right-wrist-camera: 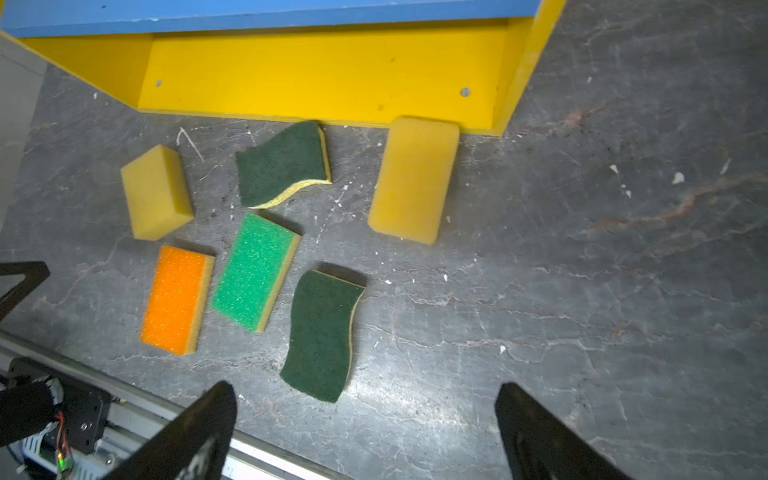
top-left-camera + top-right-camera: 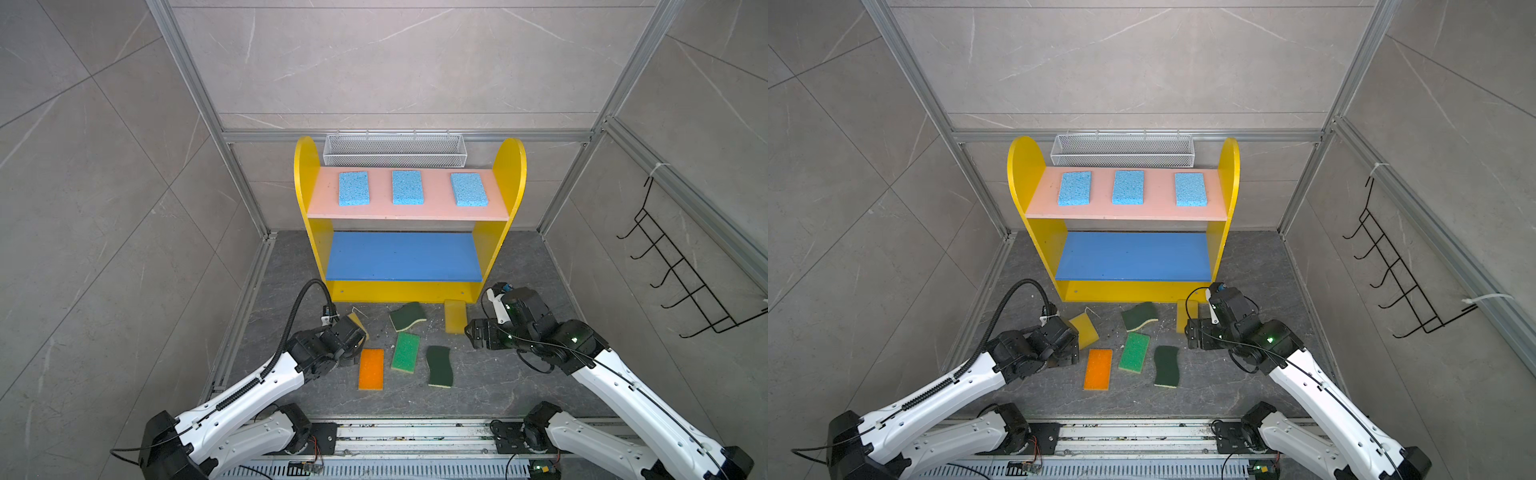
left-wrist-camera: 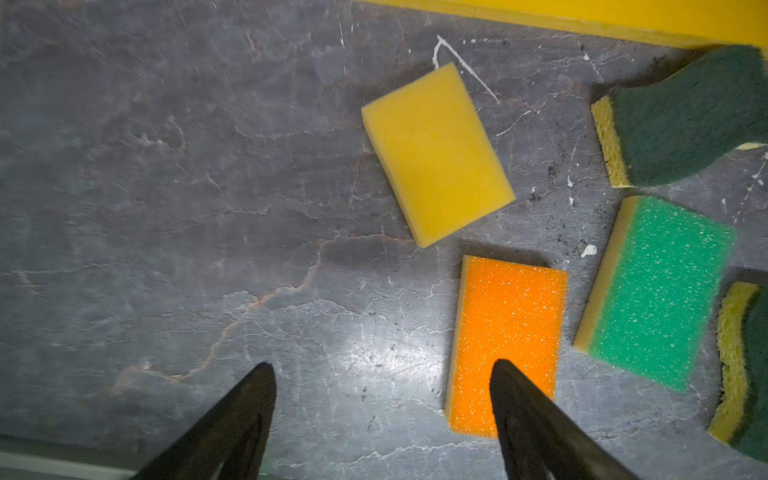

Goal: Place and organize the cleaning sponges onto the shelf
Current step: 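Withdraw the right gripper from the shelf while the left gripper lowers toward the table sponges, then grasp the flat yellow sponge on the table with the left gripper and lift it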

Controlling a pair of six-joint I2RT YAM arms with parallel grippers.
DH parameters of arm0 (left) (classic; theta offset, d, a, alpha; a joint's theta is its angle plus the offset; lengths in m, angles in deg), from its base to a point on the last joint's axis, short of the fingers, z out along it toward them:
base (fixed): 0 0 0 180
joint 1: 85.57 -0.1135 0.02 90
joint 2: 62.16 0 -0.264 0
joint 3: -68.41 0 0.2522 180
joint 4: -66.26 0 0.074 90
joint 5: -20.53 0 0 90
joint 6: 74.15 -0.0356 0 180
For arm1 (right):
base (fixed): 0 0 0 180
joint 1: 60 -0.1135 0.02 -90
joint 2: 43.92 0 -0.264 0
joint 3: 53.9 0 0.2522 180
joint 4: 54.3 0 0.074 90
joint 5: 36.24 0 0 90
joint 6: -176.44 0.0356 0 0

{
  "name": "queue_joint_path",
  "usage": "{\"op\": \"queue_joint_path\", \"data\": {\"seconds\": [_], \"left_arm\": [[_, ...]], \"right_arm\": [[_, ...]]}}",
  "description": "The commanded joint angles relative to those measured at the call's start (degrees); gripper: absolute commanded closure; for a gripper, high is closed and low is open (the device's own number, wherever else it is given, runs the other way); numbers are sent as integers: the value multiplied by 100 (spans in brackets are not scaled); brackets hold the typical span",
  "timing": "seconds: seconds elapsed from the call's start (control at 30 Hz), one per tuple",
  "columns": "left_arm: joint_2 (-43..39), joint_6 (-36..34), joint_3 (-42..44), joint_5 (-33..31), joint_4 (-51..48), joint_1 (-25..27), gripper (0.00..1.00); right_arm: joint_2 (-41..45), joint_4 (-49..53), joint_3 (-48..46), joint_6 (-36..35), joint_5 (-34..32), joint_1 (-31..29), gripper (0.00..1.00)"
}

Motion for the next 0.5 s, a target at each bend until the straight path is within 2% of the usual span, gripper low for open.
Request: {"op": "queue_joint_path", "data": {"seconds": [0.0, 0.2, 0.47], "left_arm": [[-303, 370, 377, 181, 1124, -11, 15], [-132, 600, 624, -1, 1086, -6, 14], [489, 855, 754, -212, 1483, -11, 13]], "right_arm": [[125, -225, -241, 434, -396, -3, 1], [152, -514, -878, 699, -383, 5, 1], [817, -1157, -1940, 1241, -505, 1, 1]]}}
